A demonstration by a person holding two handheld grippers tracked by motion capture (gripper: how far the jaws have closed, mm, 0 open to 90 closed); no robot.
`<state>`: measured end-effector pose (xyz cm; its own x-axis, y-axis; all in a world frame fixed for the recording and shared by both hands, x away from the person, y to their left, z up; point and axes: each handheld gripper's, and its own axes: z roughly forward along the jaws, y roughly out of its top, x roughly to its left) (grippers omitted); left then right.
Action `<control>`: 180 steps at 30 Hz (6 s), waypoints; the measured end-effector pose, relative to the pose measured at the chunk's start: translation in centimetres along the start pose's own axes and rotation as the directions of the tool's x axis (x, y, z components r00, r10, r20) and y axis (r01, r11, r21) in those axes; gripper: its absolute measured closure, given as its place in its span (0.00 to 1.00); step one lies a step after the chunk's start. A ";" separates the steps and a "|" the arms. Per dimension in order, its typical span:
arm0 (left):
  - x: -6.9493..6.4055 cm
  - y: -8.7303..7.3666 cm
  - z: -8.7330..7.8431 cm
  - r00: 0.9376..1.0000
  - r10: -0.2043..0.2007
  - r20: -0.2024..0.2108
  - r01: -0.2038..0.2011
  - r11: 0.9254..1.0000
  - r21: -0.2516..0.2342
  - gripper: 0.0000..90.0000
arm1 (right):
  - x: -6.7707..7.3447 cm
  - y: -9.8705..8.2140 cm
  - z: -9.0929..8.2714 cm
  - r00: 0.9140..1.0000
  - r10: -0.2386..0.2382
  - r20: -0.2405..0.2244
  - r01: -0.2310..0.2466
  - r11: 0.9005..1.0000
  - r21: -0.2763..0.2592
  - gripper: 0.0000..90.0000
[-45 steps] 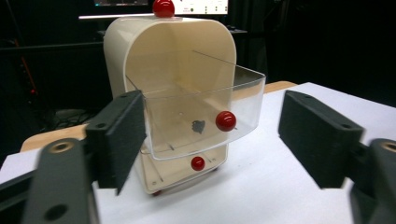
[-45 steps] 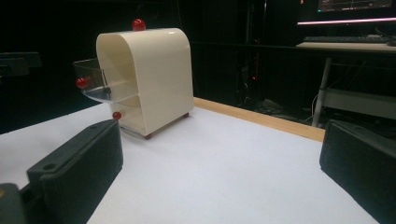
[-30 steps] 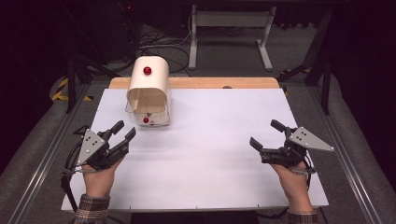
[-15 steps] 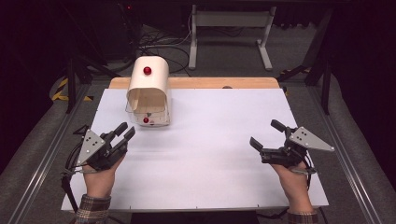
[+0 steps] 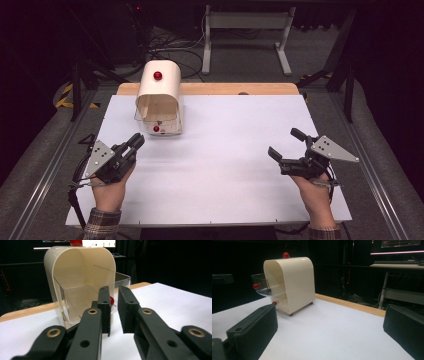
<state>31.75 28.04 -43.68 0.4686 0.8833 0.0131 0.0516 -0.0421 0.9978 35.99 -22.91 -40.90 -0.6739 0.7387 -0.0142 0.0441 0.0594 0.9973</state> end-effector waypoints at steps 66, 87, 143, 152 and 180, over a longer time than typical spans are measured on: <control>0.3 -0.7 3.7 0.997 -0.005 -0.075 0.006 1.000 0.011 1.00 | 0.1 0.1 -0.1 1.000 -0.002 -0.013 0.002 1.000 -0.012 0.00; 0.8 -1.1 4.5 0.995 -0.022 -0.095 0.024 1.000 0.019 1.00 | 0.0 0.2 -0.1 1.000 -0.002 -0.007 0.002 1.000 -0.013 0.00; 1.3 -1.1 5.6 0.991 -0.024 -0.134 0.029 0.999 0.038 1.00 | -0.1 0.1 -0.1 1.000 0.008 -0.003 -0.008 1.000 -0.012 0.00; 1.5 -1.0 5.7 0.989 -0.032 -0.142 0.037 0.999 0.034 1.00 | -0.1 0.1 0.0 1.000 0.011 -0.004 -0.011 1.000 -0.010 0.00; 2.0 -1.0 6.0 0.985 -0.041 -0.165 0.046 0.998 0.030 1.00 | -0.6 -0.9 0.3 0.999 0.038 -0.009 -0.039 0.999 -0.018 0.00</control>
<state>37.87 27.02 -45.00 0.3138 0.9493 -0.0171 0.0993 -0.0149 0.9949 36.63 -23.23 -41.83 -0.6785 0.7342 0.0248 0.0564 0.0185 0.9982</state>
